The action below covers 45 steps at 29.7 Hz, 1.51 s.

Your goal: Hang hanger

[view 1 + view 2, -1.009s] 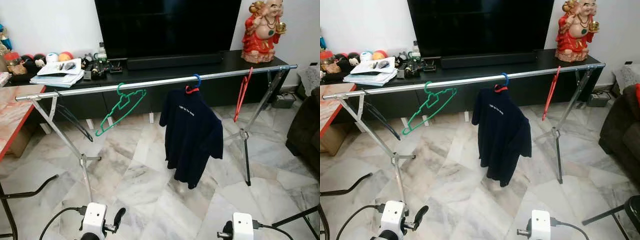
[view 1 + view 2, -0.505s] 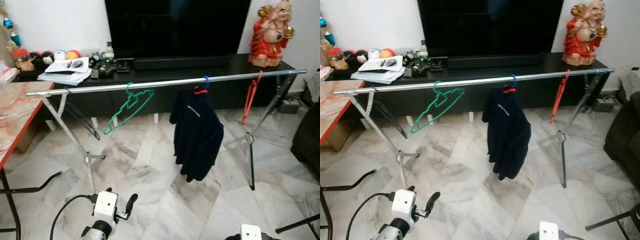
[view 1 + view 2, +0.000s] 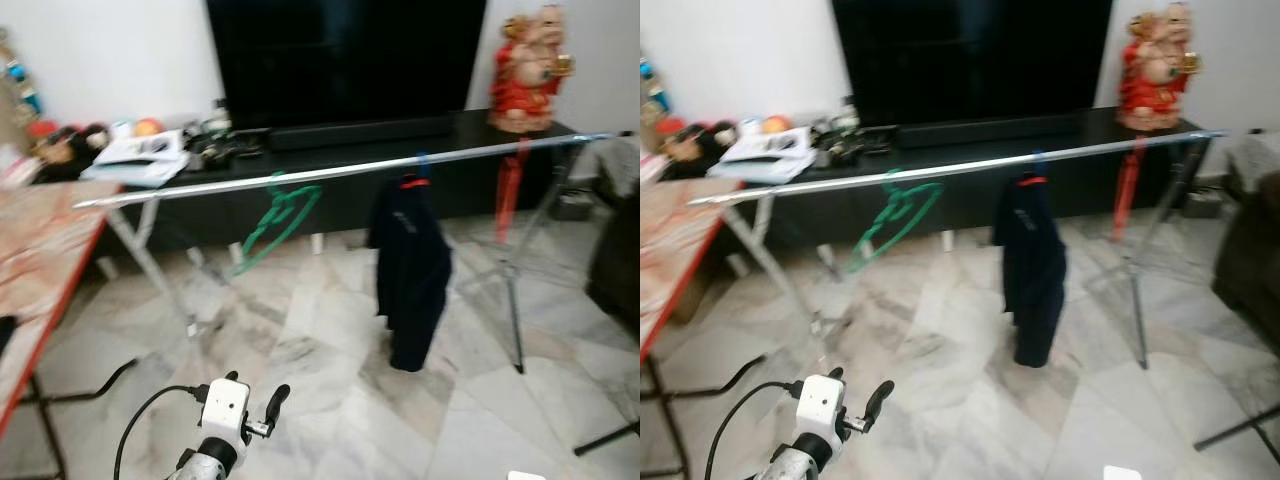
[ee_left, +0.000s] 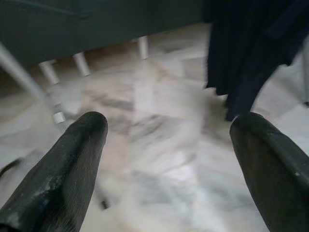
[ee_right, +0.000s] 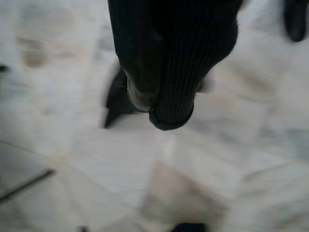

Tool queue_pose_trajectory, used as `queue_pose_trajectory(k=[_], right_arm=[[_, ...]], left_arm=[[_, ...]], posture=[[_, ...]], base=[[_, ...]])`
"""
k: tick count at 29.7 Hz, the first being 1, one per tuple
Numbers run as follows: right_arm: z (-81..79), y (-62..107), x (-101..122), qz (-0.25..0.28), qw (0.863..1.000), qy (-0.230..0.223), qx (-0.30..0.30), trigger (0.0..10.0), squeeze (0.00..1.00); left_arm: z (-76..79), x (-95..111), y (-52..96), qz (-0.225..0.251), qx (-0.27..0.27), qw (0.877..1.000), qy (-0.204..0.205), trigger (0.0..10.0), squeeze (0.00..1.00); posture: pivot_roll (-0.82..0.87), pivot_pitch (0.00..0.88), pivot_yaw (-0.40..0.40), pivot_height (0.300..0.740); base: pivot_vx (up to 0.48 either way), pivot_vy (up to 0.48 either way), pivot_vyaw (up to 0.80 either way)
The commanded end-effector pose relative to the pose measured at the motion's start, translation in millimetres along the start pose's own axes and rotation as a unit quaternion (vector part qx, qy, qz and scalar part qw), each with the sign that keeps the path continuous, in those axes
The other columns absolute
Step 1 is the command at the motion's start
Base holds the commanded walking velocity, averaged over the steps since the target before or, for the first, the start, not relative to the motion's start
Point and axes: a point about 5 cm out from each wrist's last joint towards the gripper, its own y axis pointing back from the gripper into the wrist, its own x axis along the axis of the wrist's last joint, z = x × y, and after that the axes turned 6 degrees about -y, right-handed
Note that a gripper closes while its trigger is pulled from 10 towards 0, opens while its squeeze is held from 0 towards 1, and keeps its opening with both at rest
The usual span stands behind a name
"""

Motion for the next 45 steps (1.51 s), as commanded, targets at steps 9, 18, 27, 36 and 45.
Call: queue_pose_trajectory(k=[9, 18, 27, 36, 45], right_arm=[[17.8, 1.1, -6, -0.021, 1.0, -0.003, -0.019, 10.0, 0.0], [-7.4, -7.8, 21, -0.008, 1.0, 0.003, 0.001, 10.0, 0.0], [-12.5, -11.4, 36, 0.005, 1.0, -0.013, -0.003, 10.0, 0.0], [-4.6, -12.3, 39, 0.008, 1.0, -0.022, -0.008, 10.0, 0.0], [-6.1, -9.8, 27, -0.008, 1.0, -0.02, -0.013, 10.0, 0.0]], left_arm=[[3.7, 21, -14.4, 0.034, -0.006, 0.999, 0.009, 10.0, 0.0], [-12.1, 49, -25.3, 0.085, 0.022, 0.996, 0.01, 10.0, 0.0], [-20.4, 51, -28.6, 0.085, 0.044, 0.995, 0.015, 10.0, 0.0], [-30.5, 57, -35.4, 0.092, 0.065, 0.994, 0.013, 10.0, 0.0], [-26.6, 57, -25.9, 0.101, 0.069, 0.992, 0.015, 10.0, 0.0]], posture=[[0.05, 0.0, 0.041, 0.74], [0.09, 0.0, 0.043, 0.74], [0.1, 0.0, 0.044, 0.74], [0.12, 0.0, 0.032, 0.74], [0.13, 0.0, 0.023, 0.74]], base=[[0.0, 0.0, 0.0], [0.0, 0.0, 0.0], [0.0, 0.0, 0.0], [0.263, 0.0, 0.0], [0.388, 0.0, 0.0]])
